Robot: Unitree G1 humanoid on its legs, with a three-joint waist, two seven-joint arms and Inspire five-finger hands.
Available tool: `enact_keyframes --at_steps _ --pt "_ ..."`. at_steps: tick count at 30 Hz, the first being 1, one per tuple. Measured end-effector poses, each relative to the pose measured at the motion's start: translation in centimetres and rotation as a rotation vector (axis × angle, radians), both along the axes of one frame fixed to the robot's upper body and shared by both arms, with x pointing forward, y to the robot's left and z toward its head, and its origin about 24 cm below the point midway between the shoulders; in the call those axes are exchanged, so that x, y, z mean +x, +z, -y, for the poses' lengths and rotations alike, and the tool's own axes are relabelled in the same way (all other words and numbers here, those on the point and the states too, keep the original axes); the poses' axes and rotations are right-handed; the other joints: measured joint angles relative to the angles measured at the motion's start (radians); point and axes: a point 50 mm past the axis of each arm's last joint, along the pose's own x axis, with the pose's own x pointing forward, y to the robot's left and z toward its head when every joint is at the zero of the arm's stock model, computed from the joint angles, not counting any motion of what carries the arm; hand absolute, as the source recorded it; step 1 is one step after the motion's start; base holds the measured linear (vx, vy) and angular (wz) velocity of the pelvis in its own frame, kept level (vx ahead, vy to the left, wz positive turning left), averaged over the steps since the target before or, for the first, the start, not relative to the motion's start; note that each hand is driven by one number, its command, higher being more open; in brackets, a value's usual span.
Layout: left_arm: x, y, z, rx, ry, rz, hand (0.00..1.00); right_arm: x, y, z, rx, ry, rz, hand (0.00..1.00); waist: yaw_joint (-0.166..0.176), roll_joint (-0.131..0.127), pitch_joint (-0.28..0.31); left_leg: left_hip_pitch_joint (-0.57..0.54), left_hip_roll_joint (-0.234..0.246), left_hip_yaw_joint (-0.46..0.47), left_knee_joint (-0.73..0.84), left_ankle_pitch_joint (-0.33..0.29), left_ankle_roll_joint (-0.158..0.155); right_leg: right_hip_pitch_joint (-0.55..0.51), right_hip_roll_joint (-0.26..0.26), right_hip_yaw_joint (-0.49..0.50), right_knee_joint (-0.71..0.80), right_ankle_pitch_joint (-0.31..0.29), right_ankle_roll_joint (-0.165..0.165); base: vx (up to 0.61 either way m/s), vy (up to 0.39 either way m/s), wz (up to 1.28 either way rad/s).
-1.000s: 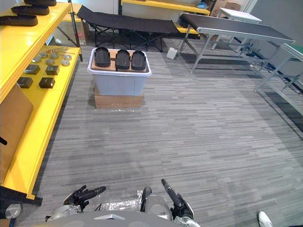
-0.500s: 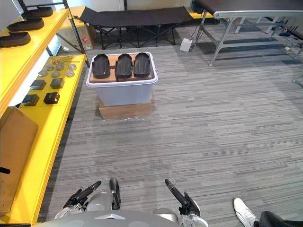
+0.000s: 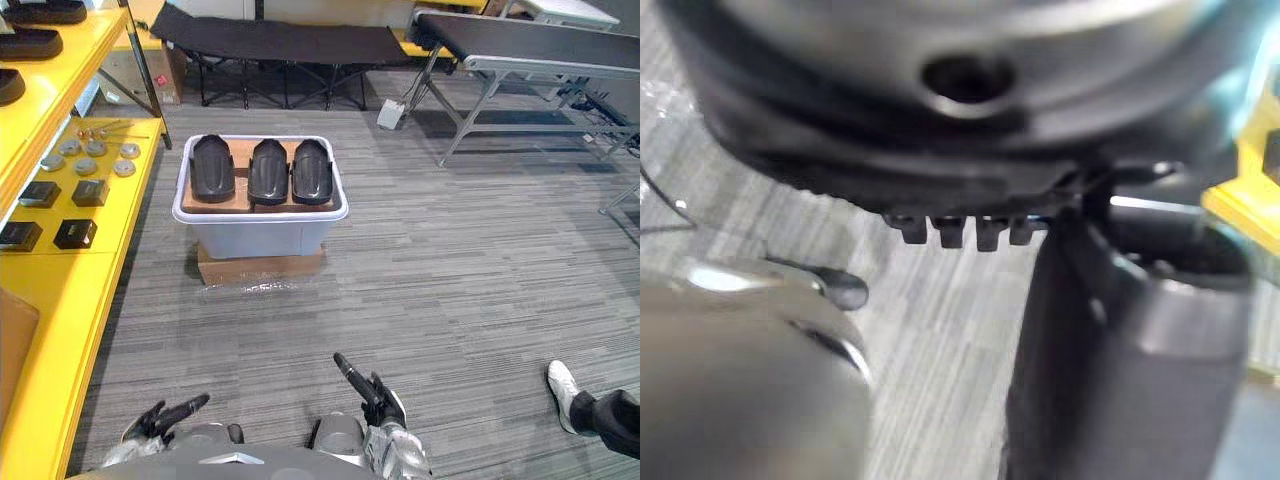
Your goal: Walk over and take three plastic housings, then place them on the shelf
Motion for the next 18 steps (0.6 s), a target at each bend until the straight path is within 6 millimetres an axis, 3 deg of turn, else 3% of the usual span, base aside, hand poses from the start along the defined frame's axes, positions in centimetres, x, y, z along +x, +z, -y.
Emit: enact_keyframes --at_steps 3,4,5,6,8,9,12,13,14,15,17,18 --pt "0.5 0.0 0.7 -0.026 0.009 0.018 1.00 -0.2 -0.1 -0.2 0.013 -0.041 0.004 1.00 -0.013 -0.013 -0.001 0.023 0.013 -0.049 0.048 -0.063 -0.041 0.000 -0.001 0.070 -0.111 0.142 0.006 0.32 -0.249 0.58" --pt "0.1 -0.1 0.7 -0.032 0.030 0.012 1.00 -0.9 -0.3 -0.4 0.011 -0.055 -0.015 1.00 -0.011 -0.039 -0.014 0.044 0.008 -0.062 0.076 -0.108 -0.068 0.019 -0.023 0.071 -0.107 0.183 0.001 0.38 -0.383 0.39" --pt "-0.2 -0.2 0.7 -0.048 0.081 0.004 1.00 -1.2 -0.3 -0.2 0.014 -0.081 -0.022 1.00 -0.008 -0.031 -0.018 0.076 0.030 -0.073 0.096 -0.143 -0.097 0.031 -0.014 0.062 -0.057 0.263 -0.036 0.38 -0.373 0.31" --pt "-0.4 -0.3 1.1 -0.058 0.093 -0.002 1.00 -1.2 -0.2 0.2 -0.001 -0.078 -0.019 1.00 -0.007 -0.011 -0.028 0.081 0.058 -0.073 0.098 -0.152 -0.110 0.030 0.011 0.049 -0.038 0.247 -0.043 0.37 -0.343 0.17" --pt "-1.3 -0.7 2.3 -0.082 0.113 -0.027 1.00 -0.8 0.0 1.0 -0.029 -0.100 -0.014 1.00 -0.006 0.055 -0.051 0.089 0.150 -0.063 0.105 -0.153 -0.148 0.019 0.091 0.019 0.003 0.154 -0.083 0.38 -0.312 0.06" --pt "-1.3 -0.7 2.3 -0.080 0.115 -0.027 1.00 -0.7 0.0 1.0 -0.029 -0.102 -0.014 1.00 -0.008 0.055 -0.050 0.084 0.153 -0.061 0.116 -0.147 -0.148 0.020 0.093 0.015 0.006 0.148 -0.085 0.34 -0.313 0.09" --pt "-1.2 -0.6 2.4 -0.083 0.172 -0.008 1.00 -0.9 0.0 1.5 -0.045 -0.115 -0.036 1.00 0.001 0.059 -0.036 -0.074 0.213 -0.065 0.499 -0.074 -0.141 0.085 0.126 0.011 -0.008 0.103 -0.110 0.24 -0.214 0.00" --pt "-1.1 -0.6 2.4 -0.084 0.193 0.003 1.00 -0.9 0.0 1.9 -0.058 -0.107 -0.037 1.00 0.009 0.079 -0.027 -0.149 0.239 -0.072 0.677 -0.054 -0.146 0.144 0.150 0.010 -0.048 0.102 -0.113 0.21 -0.056 -0.03" --pt "-1.1 -0.6 2.5 -0.091 0.204 0.008 1.00 -1.3 0.0 2.1 -0.069 -0.102 -0.051 1.00 0.012 0.081 -0.022 -0.172 0.237 -0.057 0.725 -0.071 -0.142 0.187 0.150 0.012 -0.077 0.102 -0.113 0.26 -0.034 -0.03" --pt "-1.2 -0.6 2.5 -0.093 0.202 0.009 1.00 -1.8 -0.1 2.2 -0.071 -0.102 -0.062 1.00 0.012 0.077 -0.023 -0.182 0.233 -0.005 0.704 -0.091 -0.139 0.223 0.145 0.009 -0.106 0.104 -0.110 0.27 0.002 -0.06" --pt "-1.1 -0.5 2.4 -0.093 0.197 0.020 1.00 -2.1 -0.2 2.1 -0.069 -0.105 -0.067 1.00 0.011 0.071 -0.022 -0.183 0.209 0.081 0.514 -0.106 -0.126 0.264 0.126 0.009 -0.142 0.106 -0.105 0.25 0.050 -0.06" --pt "-1.0 -0.5 2.4 -0.093 0.182 0.026 1.00 -2.1 -0.2 2.1 -0.071 -0.106 -0.064 1.00 0.008 0.068 -0.020 -0.188 0.178 0.104 0.318 -0.083 -0.112 0.268 0.111 0.007 -0.156 0.108 -0.088 0.24 0.134 0.00"
